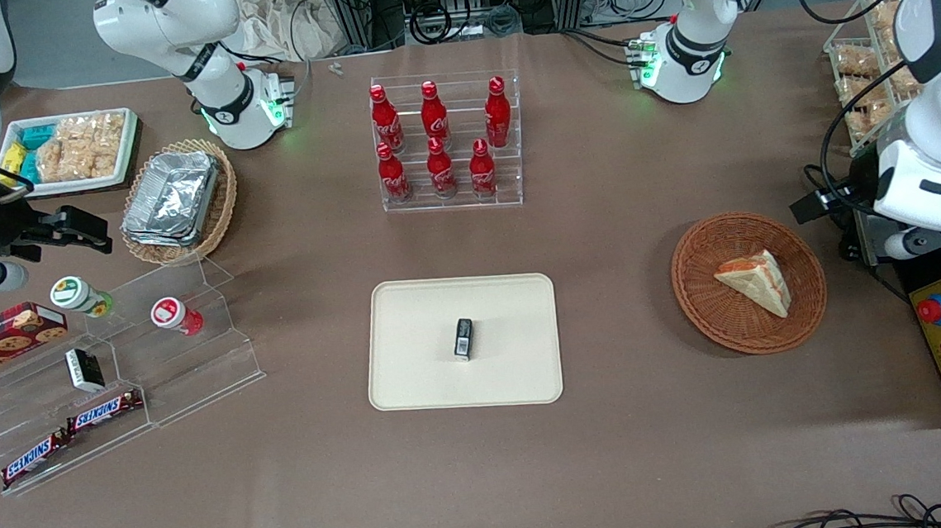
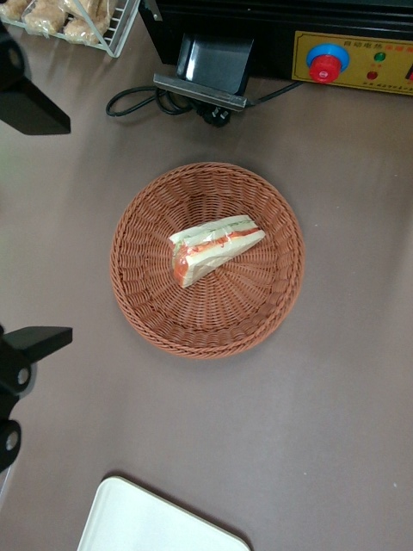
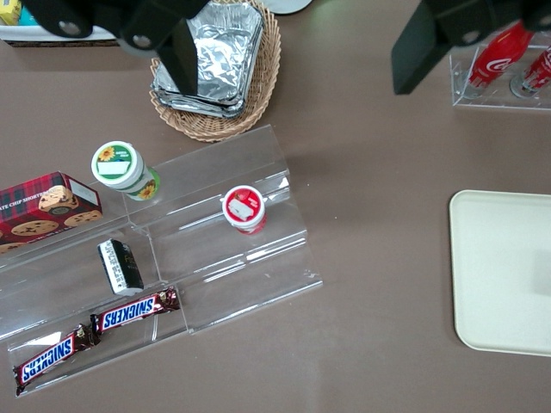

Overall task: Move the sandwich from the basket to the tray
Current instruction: 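Move the left gripper over the sandwich in the wicker basket, then lower the left gripper and close it on the triangular sandwich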

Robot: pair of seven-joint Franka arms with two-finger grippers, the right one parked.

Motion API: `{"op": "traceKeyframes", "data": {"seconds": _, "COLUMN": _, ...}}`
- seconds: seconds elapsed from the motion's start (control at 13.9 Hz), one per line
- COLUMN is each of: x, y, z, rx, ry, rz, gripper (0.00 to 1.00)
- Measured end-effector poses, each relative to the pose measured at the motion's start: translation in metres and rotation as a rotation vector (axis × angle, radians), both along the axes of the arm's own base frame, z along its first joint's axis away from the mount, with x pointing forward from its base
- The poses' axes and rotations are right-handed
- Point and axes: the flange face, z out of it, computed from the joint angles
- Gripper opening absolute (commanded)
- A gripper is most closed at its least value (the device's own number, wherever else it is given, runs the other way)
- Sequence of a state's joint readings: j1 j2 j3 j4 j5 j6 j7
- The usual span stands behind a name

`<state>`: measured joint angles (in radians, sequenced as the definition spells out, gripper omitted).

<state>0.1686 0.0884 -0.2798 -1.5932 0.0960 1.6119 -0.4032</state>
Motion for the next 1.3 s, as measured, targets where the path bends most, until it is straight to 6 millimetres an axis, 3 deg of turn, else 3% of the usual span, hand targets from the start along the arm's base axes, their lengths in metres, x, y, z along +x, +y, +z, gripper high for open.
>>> {"op": "traceKeyframes", "data": {"seconds": 0.29, "x": 0.006, "y": 0.009, "z": -0.008, "rx": -0.001, "ry": 0.017, "rz": 0.015, "gripper": 1.0}}
{"op": "traceKeyframes", "data": {"seconds": 0.51, "x": 0.014, "y": 0.015, "z": -0.032, "rx": -0.006, "ry": 0.058, "rz": 0.034, "gripper": 1.0}}
{"op": "traceKeyframes", "data": {"seconds": 0.79, "x": 0.028, "y": 0.022, "z": -0.103, "rx": -0.003, "ry": 0.05, "rz": 0.225, "gripper": 0.99}}
{"op": "traceKeyframes", "data": {"seconds": 1.15, "x": 0.007, "y": 0.019, "z": -0.191, "rx": 0.009, "ry": 0.04, "rz": 0.411, "gripper": 0.99}}
{"op": "traceKeyframes", "data": {"seconds": 1.3, "x": -0.005, "y": 0.031, "z": -0.221, "rx": 0.001, "ry": 0.021, "rz": 0.434, "gripper": 0.99}}
